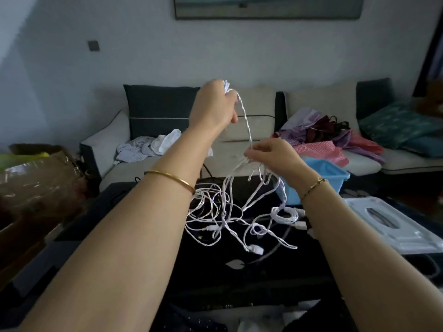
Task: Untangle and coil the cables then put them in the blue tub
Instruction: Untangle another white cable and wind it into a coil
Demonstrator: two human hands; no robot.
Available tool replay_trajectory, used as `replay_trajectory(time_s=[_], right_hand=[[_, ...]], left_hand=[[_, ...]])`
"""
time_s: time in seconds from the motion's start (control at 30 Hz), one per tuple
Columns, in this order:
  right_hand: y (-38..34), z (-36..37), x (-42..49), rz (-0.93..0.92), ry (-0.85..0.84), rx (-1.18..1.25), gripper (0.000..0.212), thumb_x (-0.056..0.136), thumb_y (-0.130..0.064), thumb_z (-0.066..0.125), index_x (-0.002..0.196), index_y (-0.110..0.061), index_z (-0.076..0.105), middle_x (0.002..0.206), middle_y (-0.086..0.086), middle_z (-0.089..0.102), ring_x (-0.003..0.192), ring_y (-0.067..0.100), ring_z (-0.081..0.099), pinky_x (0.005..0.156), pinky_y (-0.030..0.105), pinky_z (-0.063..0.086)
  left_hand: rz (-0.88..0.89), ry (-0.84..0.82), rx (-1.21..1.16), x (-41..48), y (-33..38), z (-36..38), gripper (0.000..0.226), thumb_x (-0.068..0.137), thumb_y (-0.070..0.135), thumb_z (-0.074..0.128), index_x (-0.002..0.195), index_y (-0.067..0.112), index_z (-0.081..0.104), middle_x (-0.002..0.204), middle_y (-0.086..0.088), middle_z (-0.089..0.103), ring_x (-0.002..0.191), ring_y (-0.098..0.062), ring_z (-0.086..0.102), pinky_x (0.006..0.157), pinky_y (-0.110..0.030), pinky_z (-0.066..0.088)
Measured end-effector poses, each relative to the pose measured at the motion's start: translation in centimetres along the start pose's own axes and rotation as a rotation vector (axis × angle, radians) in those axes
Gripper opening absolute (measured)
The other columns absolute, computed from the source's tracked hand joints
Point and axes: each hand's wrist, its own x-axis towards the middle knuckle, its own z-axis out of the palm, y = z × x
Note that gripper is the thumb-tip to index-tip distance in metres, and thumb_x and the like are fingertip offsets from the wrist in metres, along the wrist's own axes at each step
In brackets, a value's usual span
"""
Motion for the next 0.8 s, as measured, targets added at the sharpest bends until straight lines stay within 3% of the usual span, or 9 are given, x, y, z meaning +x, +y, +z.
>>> replay_trajectory(time_s=[0.1,0.2,0.33,0.43,0.53,0.6,0.67,0.7,0.8], right_hand=[[-3.7,-2.3,1.8,-0.012,-0.005,-0.138,0.018,0.086,-0.019,0.068,0.095,-0.004,0.073,0.08,0.005,0.065,0.068,0.011,0.053,0.068,0.023,0.044],[-7.0,-4.3,3.6,-0.009,-0.038,-0.229,0.018,0.083,-0.014,0.07,0.096,-0.002,0.073,0.075,0.005,0.061,0.061,0.01,0.049,0.057,0.019,0.041],[-9.0,-5.7,5.5,-0.088,0.114,-0.246,0.015,0.086,-0.006,0.063,0.094,0.001,0.073,0.089,0.007,0.068,0.077,0.011,0.055,0.063,0.021,0.04],[-10.3,-6.3,6.1,-0.074,0.121,0.015,0.016,0.088,0.003,0.056,0.095,0.003,0.07,0.081,0.002,0.066,0.065,0.003,0.059,0.058,0.011,0.045],[-11.5,-6.7,6.3,0.019,-0.066,0.381,0.019,0.095,0.0,0.048,0.087,-0.006,0.064,0.085,0.01,0.067,0.062,0.008,0.066,0.056,0.016,0.05],[-12.3,-6.8,6.5,0.016,-0.084,0.253,0.022,0.096,-0.005,0.046,0.084,-0.013,0.062,0.086,0.002,0.066,0.072,0.008,0.063,0.066,0.021,0.049],[-13.3,-6.9,6.7,-0.048,0.015,0.047,0.021,0.095,-0.007,0.046,0.086,-0.015,0.063,0.081,-0.006,0.059,0.075,0.007,0.052,0.061,0.012,0.042],[-13.7,-7.0,6.9,-0.075,0.039,0.021,0.02,0.095,-0.007,0.046,0.088,-0.015,0.064,0.081,-0.005,0.058,0.074,0.007,0.049,0.056,0.009,0.039],[-15.0,-6.9,7.2,-0.113,0.008,0.04,0.02,0.094,-0.008,0.048,0.091,-0.014,0.067,0.088,-0.002,0.063,0.078,0.008,0.053,0.061,0.012,0.041]], left_hand=[[0.031,0.008,0.015,1.6,2.8,-1.6,0.026,0.088,0.012,0.042,0.091,-0.005,0.061,0.053,-0.002,0.06,0.025,-0.007,0.034,0.051,-0.027,0.04],[0.051,0.027,0.056,3.0,4.6,-3.2,0.022,0.091,0.015,0.04,0.088,0.003,0.059,0.051,0.0,0.059,0.03,-0.01,0.038,0.05,-0.024,0.04],[0.052,0.034,0.101,4.1,5.7,-5.0,0.029,0.098,0.02,0.038,0.104,0.005,0.062,0.058,0.001,0.061,0.036,-0.009,0.043,0.046,-0.023,0.036],[0.007,0.015,0.107,4.7,5.8,-5.8,0.034,0.098,0.02,0.038,0.115,0.001,0.06,0.059,0.002,0.061,0.037,-0.01,0.043,0.043,-0.022,0.034],[-0.034,-0.012,0.119,4.9,5.8,-6.4,0.034,0.098,0.022,0.038,0.113,0.001,0.061,0.06,0.002,0.061,0.042,-0.014,0.046,0.046,-0.025,0.036],[-0.052,-0.014,0.122,4.8,5.7,-6.8,0.036,0.099,0.022,0.037,0.117,0.001,0.059,0.061,0.002,0.062,0.043,-0.014,0.046,0.048,-0.025,0.037],[-0.066,-0.012,0.114,4.8,5.7,-7.2,0.037,0.098,0.021,0.036,0.119,0.0,0.058,0.061,0.001,0.062,0.044,-0.015,0.047,0.049,-0.025,0.038],[-0.074,-0.009,0.111,4.8,5.7,-7.5,0.037,0.098,0.021,0.036,0.118,0.0,0.058,0.061,0.0,0.063,0.044,-0.016,0.047,0.049,-0.025,0.038],[-0.089,-0.002,0.109,4.9,5.4,-8.2,0.035,0.098,0.021,0.037,0.116,0.0,0.059,0.061,0.0,0.062,0.042,-0.015,0.047,0.045,-0.025,0.036]])
